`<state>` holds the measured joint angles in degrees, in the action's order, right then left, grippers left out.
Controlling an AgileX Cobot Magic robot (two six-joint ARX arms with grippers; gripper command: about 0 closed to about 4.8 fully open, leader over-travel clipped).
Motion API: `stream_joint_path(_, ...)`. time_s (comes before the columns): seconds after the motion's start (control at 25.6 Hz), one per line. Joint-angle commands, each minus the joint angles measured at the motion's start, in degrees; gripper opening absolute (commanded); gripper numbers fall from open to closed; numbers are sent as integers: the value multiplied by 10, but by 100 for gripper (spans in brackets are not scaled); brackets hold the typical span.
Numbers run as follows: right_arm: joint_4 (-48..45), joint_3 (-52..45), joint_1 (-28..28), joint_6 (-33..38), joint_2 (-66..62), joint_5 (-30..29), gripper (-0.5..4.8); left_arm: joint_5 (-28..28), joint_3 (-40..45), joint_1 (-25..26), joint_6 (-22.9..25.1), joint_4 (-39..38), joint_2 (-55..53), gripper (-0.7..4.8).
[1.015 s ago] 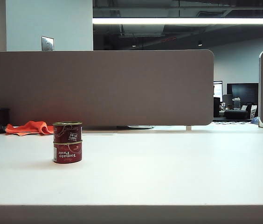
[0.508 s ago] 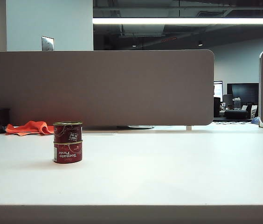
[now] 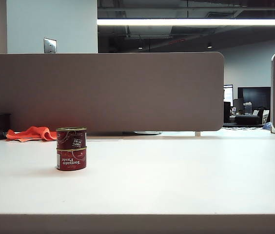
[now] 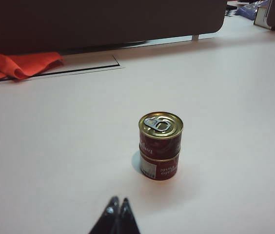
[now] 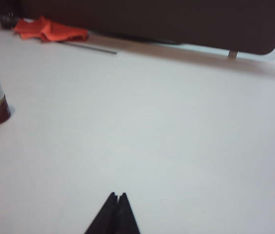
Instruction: Stack a can of tomatoes on the right onto the can of tomatoes on the left.
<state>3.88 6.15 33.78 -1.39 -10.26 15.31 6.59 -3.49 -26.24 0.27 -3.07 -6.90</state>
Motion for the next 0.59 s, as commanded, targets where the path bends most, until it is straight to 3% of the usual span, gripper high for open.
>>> stream_joint_path(0.04,-14,-26,0,-2,26,-20,-7,2,19,1,-23,-2,43,-5)
stream_joint_path(0.31,20,-61,3,1,105,-36,-7,-2,26,2,-11,-18,67,-5)
stream_joint_path(0.59,24,-61,2,1,101,-35,-6,0,26,2,-11,-47,67,-5)
